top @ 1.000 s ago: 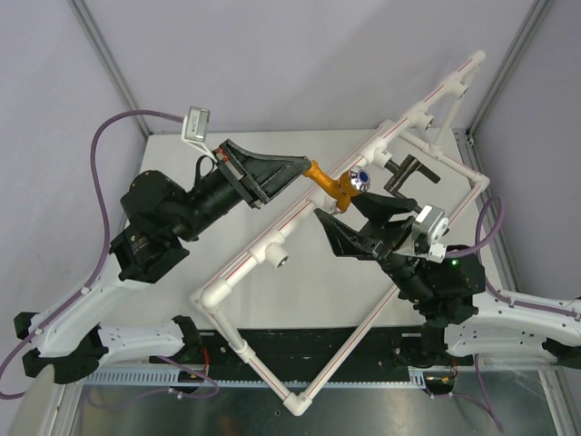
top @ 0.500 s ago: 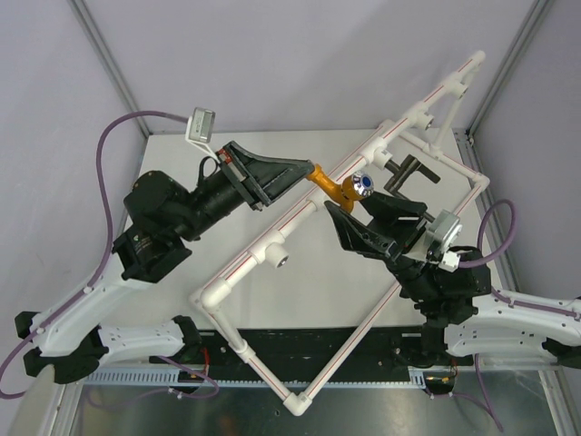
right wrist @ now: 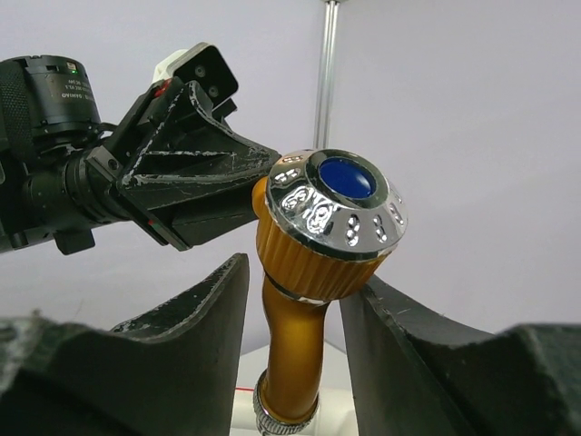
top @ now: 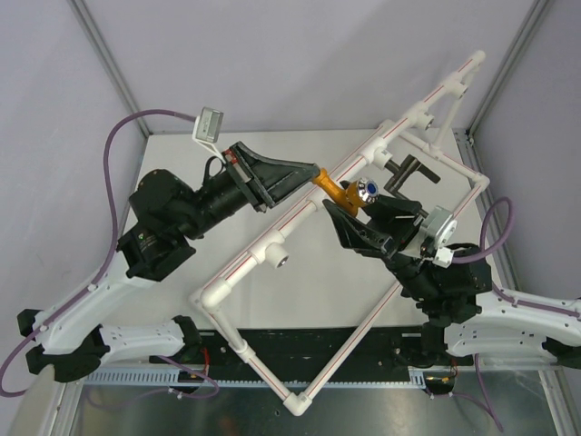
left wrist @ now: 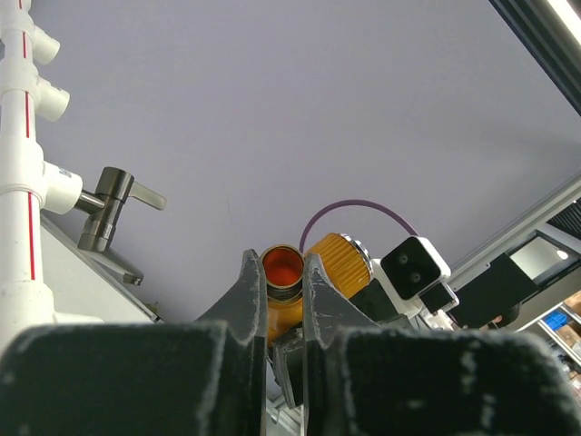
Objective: Install the water faucets
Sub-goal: Adjust the water faucet.
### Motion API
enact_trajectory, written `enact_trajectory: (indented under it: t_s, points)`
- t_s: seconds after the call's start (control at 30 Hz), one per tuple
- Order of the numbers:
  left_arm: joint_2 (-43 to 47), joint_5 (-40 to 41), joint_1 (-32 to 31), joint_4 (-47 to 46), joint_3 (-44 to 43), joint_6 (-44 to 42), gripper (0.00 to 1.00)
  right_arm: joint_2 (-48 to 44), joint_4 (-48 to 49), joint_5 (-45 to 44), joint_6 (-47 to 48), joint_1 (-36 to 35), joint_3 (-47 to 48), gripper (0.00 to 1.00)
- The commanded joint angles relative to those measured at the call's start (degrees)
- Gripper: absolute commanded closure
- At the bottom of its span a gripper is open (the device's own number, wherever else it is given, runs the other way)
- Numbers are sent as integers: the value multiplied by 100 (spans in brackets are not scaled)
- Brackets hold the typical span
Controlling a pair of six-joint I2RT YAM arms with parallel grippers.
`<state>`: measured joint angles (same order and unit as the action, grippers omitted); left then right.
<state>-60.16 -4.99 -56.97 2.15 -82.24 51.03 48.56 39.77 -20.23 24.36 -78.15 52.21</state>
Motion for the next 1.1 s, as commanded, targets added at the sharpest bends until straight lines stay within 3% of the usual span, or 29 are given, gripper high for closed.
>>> enact_trajectory:
  t_s: [0.0,0.63,0.87,1.07]
  points:
    - [-42,-145,18,-186,24,23,100,-31,-126,-11,-48,24,270,52]
    - [-121,-310,-11,-180,191,152,100,102,-209,205,-215,176,473,60]
    - [-165,-420,-27,-180,256,231,100,171,-162,340,-215,177,549,51]
    - [-126,-405,-46,-181,325,257,100,189,-216,366,-227,193,614,58]
